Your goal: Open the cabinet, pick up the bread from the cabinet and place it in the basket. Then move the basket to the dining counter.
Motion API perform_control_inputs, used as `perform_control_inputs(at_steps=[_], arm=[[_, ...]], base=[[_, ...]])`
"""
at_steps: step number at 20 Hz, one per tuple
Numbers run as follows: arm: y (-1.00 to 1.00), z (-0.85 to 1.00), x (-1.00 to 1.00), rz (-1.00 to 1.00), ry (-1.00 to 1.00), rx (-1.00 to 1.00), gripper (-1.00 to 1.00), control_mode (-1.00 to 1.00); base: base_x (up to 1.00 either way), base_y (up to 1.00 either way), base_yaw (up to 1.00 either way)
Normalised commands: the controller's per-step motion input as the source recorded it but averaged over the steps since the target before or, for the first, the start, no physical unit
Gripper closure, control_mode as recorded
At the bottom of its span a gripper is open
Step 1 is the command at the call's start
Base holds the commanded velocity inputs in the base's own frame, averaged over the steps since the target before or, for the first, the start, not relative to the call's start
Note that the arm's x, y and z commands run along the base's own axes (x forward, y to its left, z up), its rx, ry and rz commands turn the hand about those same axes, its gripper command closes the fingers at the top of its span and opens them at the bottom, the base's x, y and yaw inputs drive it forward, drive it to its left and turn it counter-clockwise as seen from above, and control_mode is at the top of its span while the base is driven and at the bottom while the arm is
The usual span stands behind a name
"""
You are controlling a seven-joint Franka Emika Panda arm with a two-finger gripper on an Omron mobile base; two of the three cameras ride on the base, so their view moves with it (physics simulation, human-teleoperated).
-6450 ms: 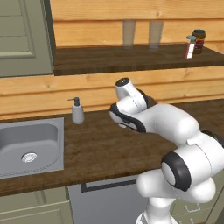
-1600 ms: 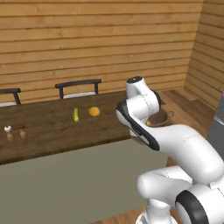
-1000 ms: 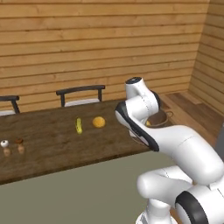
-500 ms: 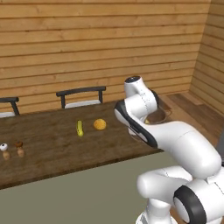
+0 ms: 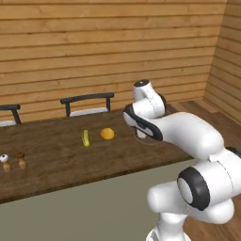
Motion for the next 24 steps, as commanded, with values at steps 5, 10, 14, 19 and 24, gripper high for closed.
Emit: perform_control_inputs(at_steps=[5,10,14,19,24], arm=[[-0.14,-0.45,0.83,0.05,0.00,-0.03,1.00,-1.00],[-0.12,-0.61,0.43,0.01,0.00,-0.08,1.00,-1.00],[-0.05,-0.51,0.15,0.00,0.00,-0.07,1.00,-1.00],[0.00,-0.26,0.02,0.00,0.00,0.00,1.00,-1.00],[0.00,-0.22,0.00,0.00,0.00,0.00,-1.00,-1.00]], base=[[0.00,0.00,0.00],[0.00,0.00,0.00],[0.00,0.00,0.00],[0.00,0.00,0.00],[0.00,0.00,0.00]])
